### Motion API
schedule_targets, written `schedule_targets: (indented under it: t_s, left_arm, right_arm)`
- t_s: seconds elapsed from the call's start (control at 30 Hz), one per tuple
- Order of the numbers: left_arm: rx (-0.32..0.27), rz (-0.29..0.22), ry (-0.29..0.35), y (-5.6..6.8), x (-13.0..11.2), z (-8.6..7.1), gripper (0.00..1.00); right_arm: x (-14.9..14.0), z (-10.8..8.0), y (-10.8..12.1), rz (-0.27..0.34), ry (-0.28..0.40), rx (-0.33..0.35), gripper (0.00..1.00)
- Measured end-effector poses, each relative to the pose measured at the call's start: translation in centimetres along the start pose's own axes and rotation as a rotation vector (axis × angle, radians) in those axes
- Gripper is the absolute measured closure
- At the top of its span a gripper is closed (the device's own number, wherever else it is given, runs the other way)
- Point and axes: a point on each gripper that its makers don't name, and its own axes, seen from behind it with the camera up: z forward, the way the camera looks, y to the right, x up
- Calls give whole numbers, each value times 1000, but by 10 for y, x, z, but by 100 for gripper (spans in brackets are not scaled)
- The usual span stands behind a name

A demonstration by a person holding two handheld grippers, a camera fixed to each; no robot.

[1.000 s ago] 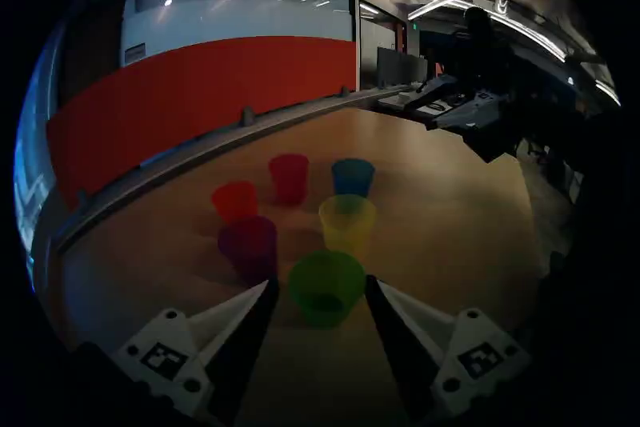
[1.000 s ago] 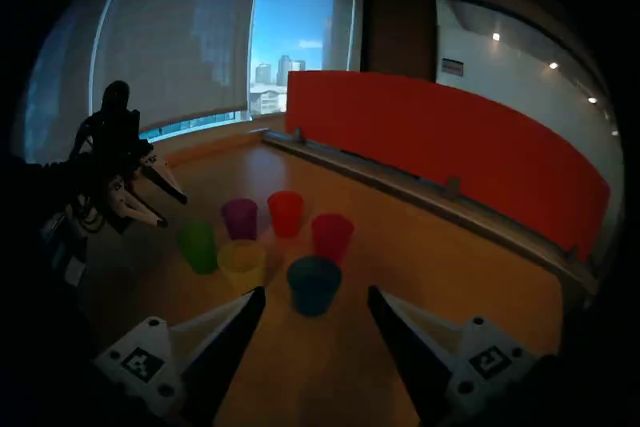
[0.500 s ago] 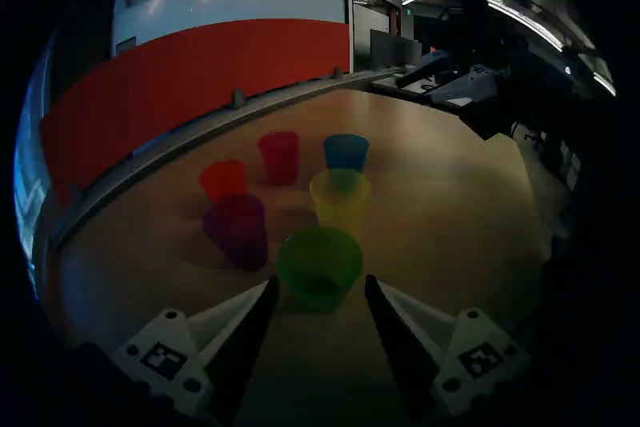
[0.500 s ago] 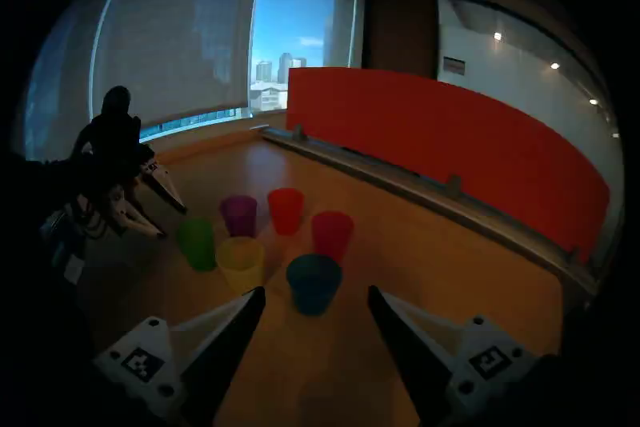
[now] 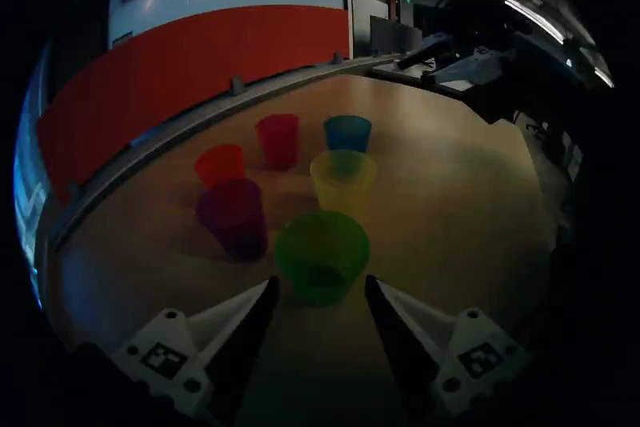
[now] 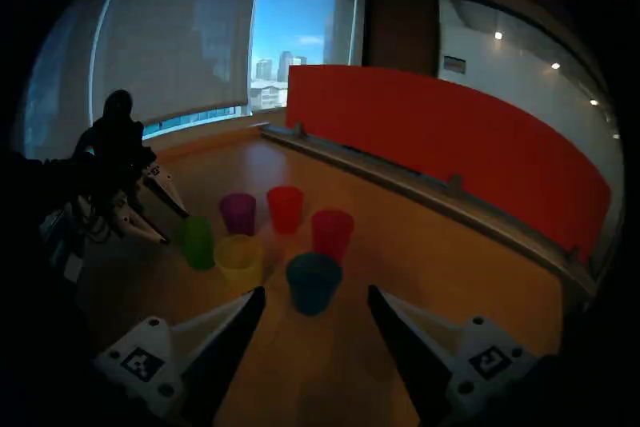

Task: Pour water

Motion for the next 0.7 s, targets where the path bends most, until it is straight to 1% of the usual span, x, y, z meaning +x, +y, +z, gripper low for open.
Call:
schedule_targets:
  t_s: [0.3,0.7]
  left_arm:
    - [-18,-1,-19,1,-4,15,21]
    - [-31,-2,-37,-1,-7,32,21]
  right_arm:
    - [-3,3,1,1,-9,2,1]
    - [-6,10,1,5,-21,8,1]
